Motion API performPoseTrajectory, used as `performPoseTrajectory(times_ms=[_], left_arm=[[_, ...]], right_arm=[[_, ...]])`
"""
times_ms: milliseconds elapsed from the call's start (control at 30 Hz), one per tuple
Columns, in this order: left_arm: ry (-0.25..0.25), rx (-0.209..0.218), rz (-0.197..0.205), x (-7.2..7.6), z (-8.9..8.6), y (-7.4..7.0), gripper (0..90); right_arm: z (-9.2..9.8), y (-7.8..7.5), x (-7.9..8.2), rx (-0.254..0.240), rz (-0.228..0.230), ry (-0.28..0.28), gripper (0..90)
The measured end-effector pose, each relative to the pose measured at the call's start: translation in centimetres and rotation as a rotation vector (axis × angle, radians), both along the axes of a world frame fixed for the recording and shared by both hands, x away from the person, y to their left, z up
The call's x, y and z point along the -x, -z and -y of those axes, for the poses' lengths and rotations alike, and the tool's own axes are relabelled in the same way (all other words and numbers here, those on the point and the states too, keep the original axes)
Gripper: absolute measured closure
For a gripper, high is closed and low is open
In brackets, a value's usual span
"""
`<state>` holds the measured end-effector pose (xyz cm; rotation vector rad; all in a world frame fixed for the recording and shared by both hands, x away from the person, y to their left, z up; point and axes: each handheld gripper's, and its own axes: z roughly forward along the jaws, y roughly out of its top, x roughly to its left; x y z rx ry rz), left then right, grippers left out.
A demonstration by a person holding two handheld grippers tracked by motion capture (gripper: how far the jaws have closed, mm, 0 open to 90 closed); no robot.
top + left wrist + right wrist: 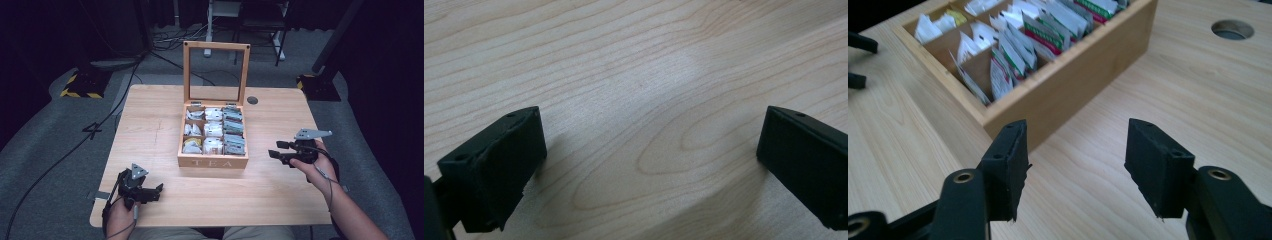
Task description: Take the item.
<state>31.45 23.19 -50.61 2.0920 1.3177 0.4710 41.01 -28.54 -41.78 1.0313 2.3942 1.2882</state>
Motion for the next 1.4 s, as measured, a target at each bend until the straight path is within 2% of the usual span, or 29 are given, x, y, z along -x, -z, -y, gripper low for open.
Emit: performPoseTrajectory(times_ms=[267, 367, 500, 633, 1000, 1233, 1400], left_arm=[[0.009, -0.002, 0.002, -0.1, -0.1, 0.0, 0.0], [0.013, -0.003, 0.003, -0.2, -0.1, 0.0, 0.0], [0.015, 0.004, 0.002, -0.2, -0.1, 0.0, 0.0], [0.015, 0.002, 0.001, -0.3, -0.1, 0.0, 0.0], [0.024, -0.006, 0.002, -0.5, -0.1, 0.0, 0.0], [0.024, -0.006, 0.002, -0.5, -0.1, 0.0, 0.0], [0.023, -0.005, 0.002, -0.5, -0.1, 0.0, 0.0]], right_arm=[[-3.1, -2.0, -1.9, -0.021, 0.001, -0.045, 45.8], [-4.8, -2.6, -2.9, -0.033, -0.005, -0.064, 46.5], [-6.0, -2.9, -3.7, -0.033, -0.005, -0.089, 46.8], [-8.0, -3.3, -5.0, -0.007, -0.003, -0.106, 47.9], [-11.7, -3.2, -6.6, -0.006, -0.028, -0.127, 49.3], [-13.2, -2.8, -7.1, -0.008, -0.035, -0.127, 49.9], [-14.1, -2.4, -7.3, -0.014, -0.06, -0.126, 52.8]])
